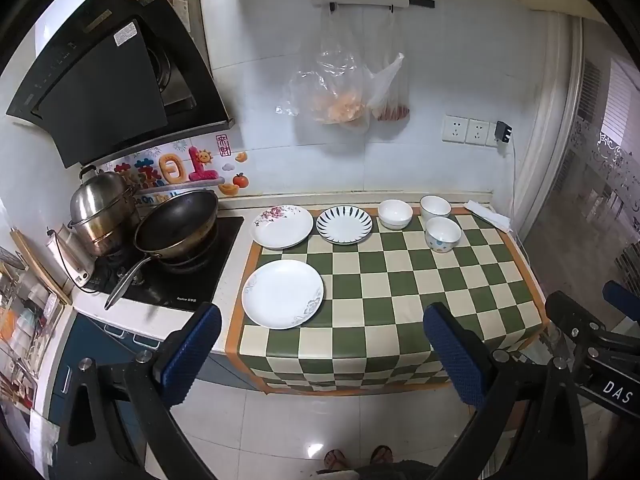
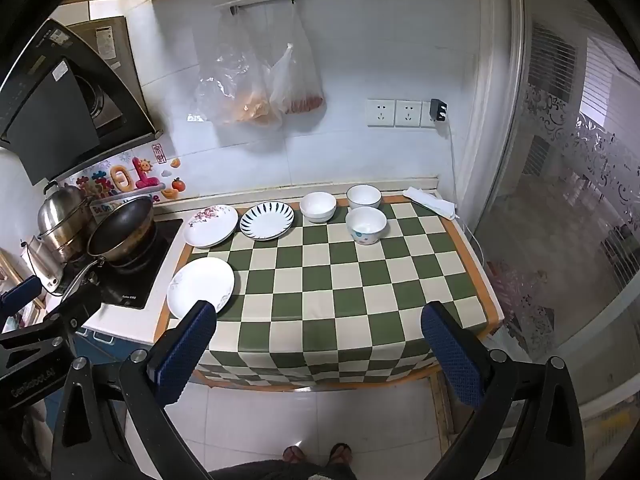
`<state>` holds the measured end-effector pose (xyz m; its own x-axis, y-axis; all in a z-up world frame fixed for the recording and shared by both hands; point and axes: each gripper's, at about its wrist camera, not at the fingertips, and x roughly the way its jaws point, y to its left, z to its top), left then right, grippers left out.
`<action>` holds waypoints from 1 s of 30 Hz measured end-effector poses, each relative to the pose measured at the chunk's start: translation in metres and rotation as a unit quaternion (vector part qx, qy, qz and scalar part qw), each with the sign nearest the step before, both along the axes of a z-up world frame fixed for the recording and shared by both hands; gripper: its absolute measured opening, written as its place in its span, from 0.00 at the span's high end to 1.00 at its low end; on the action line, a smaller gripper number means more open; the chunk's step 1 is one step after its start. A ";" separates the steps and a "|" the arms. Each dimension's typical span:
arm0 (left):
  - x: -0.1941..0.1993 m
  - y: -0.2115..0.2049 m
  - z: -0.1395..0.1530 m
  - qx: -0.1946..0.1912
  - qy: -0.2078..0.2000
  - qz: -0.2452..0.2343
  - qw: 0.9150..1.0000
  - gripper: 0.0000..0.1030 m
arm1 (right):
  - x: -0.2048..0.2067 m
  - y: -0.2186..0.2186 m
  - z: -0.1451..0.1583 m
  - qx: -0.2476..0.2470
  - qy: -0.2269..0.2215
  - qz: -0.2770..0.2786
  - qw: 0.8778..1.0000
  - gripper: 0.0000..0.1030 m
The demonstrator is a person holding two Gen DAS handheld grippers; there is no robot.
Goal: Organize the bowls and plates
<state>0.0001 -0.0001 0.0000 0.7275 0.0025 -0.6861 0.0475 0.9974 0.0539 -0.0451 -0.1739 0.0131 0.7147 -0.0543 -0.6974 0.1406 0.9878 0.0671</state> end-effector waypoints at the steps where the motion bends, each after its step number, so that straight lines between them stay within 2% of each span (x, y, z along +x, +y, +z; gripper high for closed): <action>1: 0.000 0.000 0.000 0.000 -0.001 0.000 1.000 0.00 | 0.000 0.000 0.000 -0.002 0.001 0.000 1.000 0.00; 30: -0.001 0.000 0.004 0.003 -0.009 0.005 1.000 0.00 | -0.002 0.010 0.009 -0.004 -0.003 0.005 1.000 0.00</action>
